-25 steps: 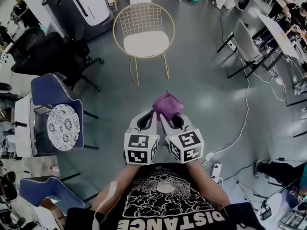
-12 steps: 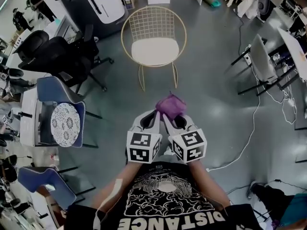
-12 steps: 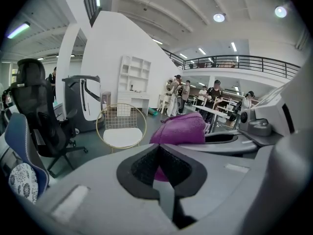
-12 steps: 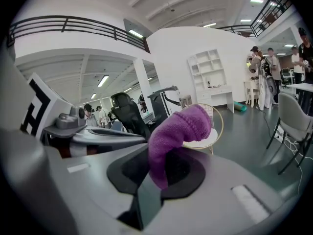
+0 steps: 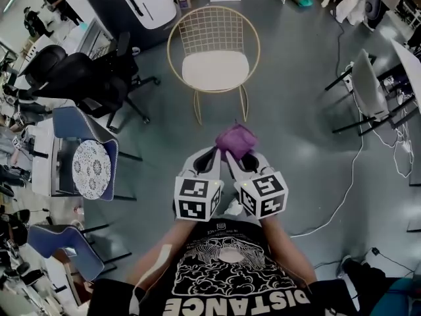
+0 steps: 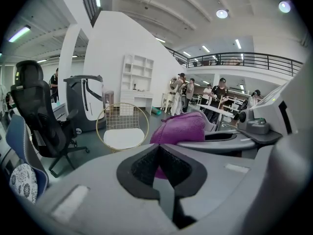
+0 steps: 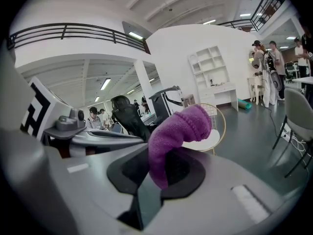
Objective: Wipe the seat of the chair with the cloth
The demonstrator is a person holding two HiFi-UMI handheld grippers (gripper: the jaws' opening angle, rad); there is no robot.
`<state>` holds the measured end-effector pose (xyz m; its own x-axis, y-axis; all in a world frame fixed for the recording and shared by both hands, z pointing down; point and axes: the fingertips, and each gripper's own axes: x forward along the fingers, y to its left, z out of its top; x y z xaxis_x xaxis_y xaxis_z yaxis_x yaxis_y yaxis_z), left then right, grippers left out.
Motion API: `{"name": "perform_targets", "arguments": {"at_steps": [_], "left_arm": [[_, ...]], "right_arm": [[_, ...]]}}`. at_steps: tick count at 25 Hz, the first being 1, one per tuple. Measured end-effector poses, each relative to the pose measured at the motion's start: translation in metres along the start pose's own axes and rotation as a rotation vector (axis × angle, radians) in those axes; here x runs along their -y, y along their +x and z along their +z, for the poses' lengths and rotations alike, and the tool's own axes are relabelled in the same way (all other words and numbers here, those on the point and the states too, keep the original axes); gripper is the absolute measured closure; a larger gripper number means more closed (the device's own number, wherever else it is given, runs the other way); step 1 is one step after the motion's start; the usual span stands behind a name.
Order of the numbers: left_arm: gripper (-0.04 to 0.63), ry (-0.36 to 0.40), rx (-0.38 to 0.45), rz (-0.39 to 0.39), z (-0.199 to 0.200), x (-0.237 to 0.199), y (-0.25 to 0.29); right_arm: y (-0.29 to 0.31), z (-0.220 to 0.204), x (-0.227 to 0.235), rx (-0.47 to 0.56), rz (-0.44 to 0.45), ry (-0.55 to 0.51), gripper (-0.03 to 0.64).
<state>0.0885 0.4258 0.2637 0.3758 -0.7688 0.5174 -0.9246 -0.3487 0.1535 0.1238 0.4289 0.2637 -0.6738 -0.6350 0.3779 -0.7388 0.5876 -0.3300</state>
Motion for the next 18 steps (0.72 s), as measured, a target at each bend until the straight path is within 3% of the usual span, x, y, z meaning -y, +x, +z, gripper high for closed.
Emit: {"name": "perform_targets", "arguments": {"at_steps": [8,18], "left_arm": [[0.595,-0.008,-0.015,-0.005,0.01,-0.022,0.036],[0.595,-0.019,-0.041,-0.065,0.053,-0.1,0.112]], "right_arm": [[0.034,0.006,0.024,-0.035,-0.015,0.009,0.558],[0.136,0.045,0.061,-0.067,-0.062,0.002,0.557]]}}
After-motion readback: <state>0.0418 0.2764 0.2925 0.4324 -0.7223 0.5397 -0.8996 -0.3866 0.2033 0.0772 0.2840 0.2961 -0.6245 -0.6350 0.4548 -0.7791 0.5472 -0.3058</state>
